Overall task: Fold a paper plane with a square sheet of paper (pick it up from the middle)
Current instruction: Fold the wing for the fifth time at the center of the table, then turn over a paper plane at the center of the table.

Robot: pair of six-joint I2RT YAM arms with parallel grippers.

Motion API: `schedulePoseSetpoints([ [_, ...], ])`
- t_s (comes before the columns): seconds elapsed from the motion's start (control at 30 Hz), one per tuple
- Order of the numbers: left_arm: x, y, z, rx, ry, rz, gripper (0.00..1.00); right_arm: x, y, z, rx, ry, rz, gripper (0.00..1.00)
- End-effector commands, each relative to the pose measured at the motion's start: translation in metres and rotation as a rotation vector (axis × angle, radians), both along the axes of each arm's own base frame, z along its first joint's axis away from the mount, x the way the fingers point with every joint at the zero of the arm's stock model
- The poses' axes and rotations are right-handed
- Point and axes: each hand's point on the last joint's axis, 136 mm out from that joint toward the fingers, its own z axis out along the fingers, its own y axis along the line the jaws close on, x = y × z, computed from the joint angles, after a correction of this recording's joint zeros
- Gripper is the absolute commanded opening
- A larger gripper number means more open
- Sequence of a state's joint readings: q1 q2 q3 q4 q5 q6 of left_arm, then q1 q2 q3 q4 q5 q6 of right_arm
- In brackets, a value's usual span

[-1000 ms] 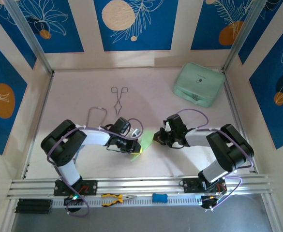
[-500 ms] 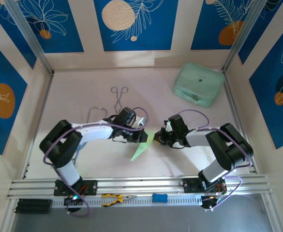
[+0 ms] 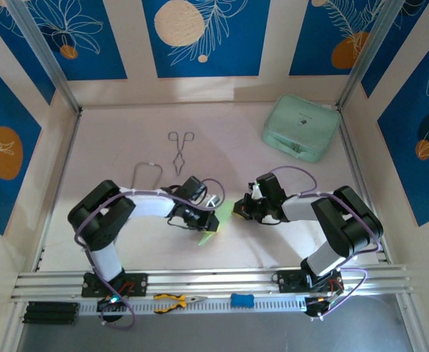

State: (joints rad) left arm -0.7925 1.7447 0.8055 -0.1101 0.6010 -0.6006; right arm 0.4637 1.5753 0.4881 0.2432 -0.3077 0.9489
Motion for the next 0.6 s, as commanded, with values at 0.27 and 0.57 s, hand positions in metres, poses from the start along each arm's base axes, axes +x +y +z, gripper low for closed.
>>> schedulePoseSetpoints([
  [0.27,0.003,0.025,0.059,-0.007,-0.157,0.091,0.15,-0.006,0.001,-0.007,-0.049,0.022,0.065,0.06],
  [0.57,0.041,0.042,0.052,0.035,-0.131,0.162,0.19,0.006,0.018,0.049,-0.02,-0.125,0.129,0.18],
])
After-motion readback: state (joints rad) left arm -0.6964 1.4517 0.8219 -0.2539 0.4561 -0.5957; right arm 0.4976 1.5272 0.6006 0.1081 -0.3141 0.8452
